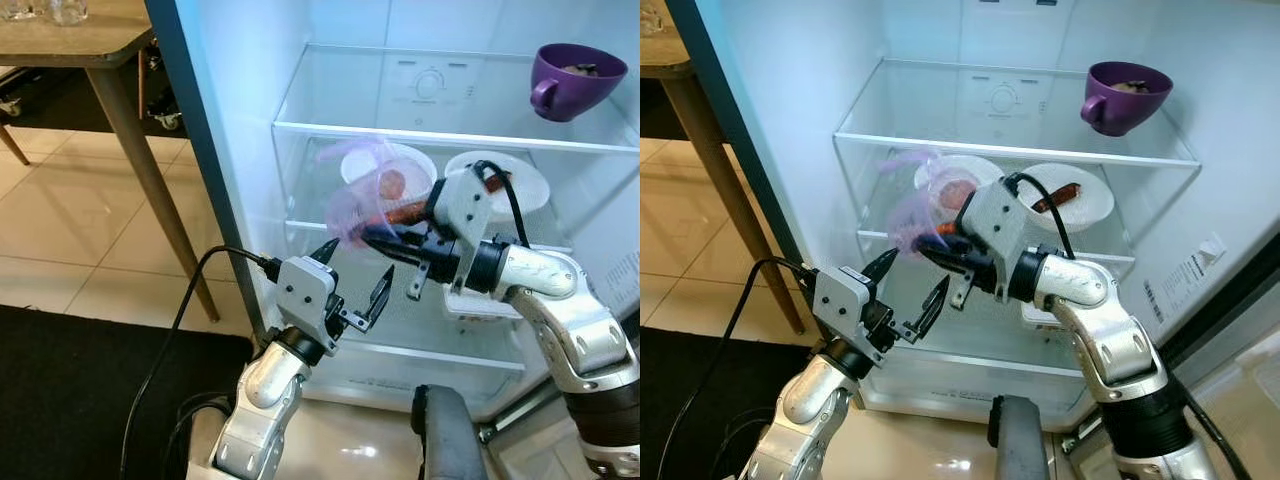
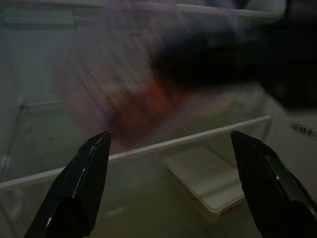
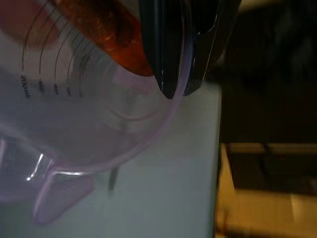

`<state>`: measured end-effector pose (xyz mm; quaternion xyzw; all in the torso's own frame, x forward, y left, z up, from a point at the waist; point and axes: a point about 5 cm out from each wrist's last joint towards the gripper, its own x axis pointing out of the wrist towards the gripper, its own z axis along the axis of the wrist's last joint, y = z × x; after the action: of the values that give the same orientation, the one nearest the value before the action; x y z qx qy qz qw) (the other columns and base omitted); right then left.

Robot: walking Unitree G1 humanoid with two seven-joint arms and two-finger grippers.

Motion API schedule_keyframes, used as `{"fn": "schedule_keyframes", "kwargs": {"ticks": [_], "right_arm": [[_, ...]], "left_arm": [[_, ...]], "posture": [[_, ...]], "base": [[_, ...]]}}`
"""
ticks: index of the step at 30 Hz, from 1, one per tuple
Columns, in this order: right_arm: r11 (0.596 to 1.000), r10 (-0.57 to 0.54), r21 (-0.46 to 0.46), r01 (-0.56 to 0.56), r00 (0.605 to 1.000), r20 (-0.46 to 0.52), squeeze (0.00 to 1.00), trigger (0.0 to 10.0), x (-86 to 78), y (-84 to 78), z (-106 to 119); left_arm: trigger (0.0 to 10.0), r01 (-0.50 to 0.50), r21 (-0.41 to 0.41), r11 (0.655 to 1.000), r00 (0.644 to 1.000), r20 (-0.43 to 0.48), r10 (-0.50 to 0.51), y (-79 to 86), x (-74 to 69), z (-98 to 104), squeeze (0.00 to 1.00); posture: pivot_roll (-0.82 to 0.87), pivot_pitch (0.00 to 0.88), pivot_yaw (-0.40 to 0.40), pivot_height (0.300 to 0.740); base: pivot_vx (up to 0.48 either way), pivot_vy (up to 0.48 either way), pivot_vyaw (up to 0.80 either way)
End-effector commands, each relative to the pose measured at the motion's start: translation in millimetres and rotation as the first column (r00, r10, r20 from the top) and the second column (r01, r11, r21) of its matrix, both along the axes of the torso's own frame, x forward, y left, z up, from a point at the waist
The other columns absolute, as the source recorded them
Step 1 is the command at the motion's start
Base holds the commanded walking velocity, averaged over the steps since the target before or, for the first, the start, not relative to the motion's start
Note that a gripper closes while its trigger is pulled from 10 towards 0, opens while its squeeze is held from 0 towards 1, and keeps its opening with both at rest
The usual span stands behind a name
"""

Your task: Restocking fridge

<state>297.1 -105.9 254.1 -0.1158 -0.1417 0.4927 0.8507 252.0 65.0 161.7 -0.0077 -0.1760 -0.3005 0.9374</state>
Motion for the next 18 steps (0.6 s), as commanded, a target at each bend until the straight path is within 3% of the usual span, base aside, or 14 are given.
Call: {"fn": "schedule_keyframes", "kwargs": {"ticks": [1,3,5,9,13,15,18], "right_arm": [[0.999,0.001,0.048,-0.003,0.999,0.041,0.0,0.0,-2.1,-2.2,14],[0.996,-0.022,0.092,0.013,0.995,0.096,0.0,0.0,-0.1,-4.4,34],[0.995,-0.031,0.095,0.02,0.993,0.113,0.0,0.0,0.3,-5.2,39],[0.994,-0.034,-0.092,0.054,0.978,0.205,0.0,0.0,3.5,-4.8,51],[0.981,-0.024,-0.183,0.069,0.971,0.239,0.0,0.0,4.6,-4.2,51],[0.907,0.018,-0.405,0.118,0.949,0.316,0.0,0.0,9.1,-5.9,47],[0.817,0.085,-0.559,0.137,0.932,0.353,0.0,0.0,13.4,-8.3,47]], "left_arm": [[10.0,0.004,0.031,1.0,1.0,-0.023,-0.003,0.0,-0.8,-6,0.0],[10.0,0.004,0.029,1.0,1.0,-0.021,-0.003,-1.0,-0.4,-6,0.0],[10.0,0.004,0.028,1.0,1.0,-0.021,-0.003,-1.3,-0.2,-6,0.0],[10.0,0.008,0.026,1.0,1.0,-0.017,-0.007,-3.6,0.3,-6,0.0],[10.0,0.008,0.025,1.0,1.0,-0.017,-0.007,-3.7,0.3,-6,0.0],[10.0,0.009,0.024,1.0,1.0,-0.017,-0.009,-5.3,0.5,-6,0.0],[10.0,0.014,0.023,1.0,1.0,-0.016,-0.014,-7.5,0.4,-7,0.0]], "posture": [[0.0,0.11,-0.02,0.369],[-0.01,0.104,-0.02,0.369],[-0.01,0.104,-0.02,0.369],[-0.01,0.098,-0.024,0.369],[-0.01,0.098,-0.024,0.369],[-0.02,0.087,-0.03,0.369],[-0.02,0.087,-0.033,0.369]], "base": [[0.0,0.0,0.0],[0.0,0.0,0.0],[0.0,0.0,0.0],[0.0,0.0,0.0],[0.0,0.0,0.0],[0.0,0.0,0.0],[0.0,0.0,0.0]]}}
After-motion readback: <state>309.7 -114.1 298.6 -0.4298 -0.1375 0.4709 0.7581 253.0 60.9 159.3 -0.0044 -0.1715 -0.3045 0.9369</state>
